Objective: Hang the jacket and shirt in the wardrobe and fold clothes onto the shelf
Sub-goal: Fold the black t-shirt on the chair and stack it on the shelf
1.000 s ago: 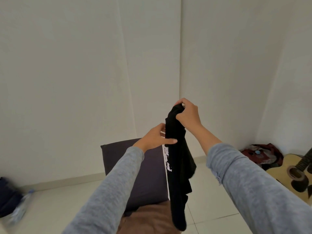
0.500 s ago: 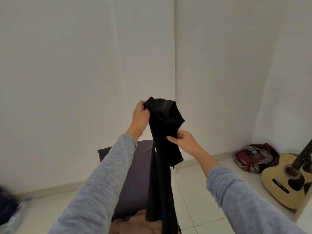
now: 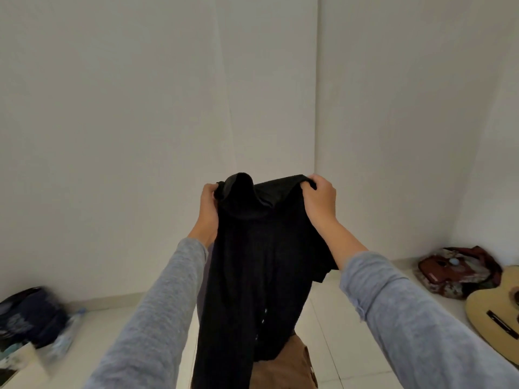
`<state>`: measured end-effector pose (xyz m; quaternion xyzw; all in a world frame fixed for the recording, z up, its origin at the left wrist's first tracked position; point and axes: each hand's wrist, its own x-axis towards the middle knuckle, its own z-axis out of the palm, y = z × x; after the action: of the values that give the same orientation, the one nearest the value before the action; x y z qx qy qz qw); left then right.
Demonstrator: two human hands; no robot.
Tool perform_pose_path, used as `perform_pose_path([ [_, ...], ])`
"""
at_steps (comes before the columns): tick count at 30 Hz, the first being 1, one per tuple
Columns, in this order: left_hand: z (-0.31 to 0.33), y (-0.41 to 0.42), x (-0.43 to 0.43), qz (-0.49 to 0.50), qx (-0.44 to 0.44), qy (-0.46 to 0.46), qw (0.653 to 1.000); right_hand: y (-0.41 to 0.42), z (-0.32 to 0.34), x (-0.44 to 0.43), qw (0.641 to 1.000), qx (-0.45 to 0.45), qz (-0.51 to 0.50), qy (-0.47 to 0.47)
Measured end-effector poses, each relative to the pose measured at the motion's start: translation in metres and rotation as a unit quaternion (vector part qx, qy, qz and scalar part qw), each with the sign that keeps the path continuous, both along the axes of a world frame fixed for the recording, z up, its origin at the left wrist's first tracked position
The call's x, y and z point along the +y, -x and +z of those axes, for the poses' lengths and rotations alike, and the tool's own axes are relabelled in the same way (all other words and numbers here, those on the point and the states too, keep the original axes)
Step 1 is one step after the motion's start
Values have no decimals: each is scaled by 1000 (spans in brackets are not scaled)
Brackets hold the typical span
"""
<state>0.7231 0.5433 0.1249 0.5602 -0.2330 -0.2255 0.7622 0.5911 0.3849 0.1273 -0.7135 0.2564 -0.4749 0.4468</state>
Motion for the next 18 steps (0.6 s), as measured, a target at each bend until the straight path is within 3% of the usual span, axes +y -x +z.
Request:
perform_pose_path([
  [3,-4,0,6,-39,-58,-105,992,-4,6,7,999,13,-36,9],
  [7,-10,5,8,28,-155,-204,966,-5,14,10,997,20,-68,17],
  [10,-12,3,1,61,-193,-221,954,-1,23,7,995,28,-87,29],
  [15,-9,-5,-6,116,-331,-284,892,9,32,2,987,25,-155,20],
  [18,-15,-10,-5,169,-353,-296,871,17,31,0,985,30,-170,24],
])
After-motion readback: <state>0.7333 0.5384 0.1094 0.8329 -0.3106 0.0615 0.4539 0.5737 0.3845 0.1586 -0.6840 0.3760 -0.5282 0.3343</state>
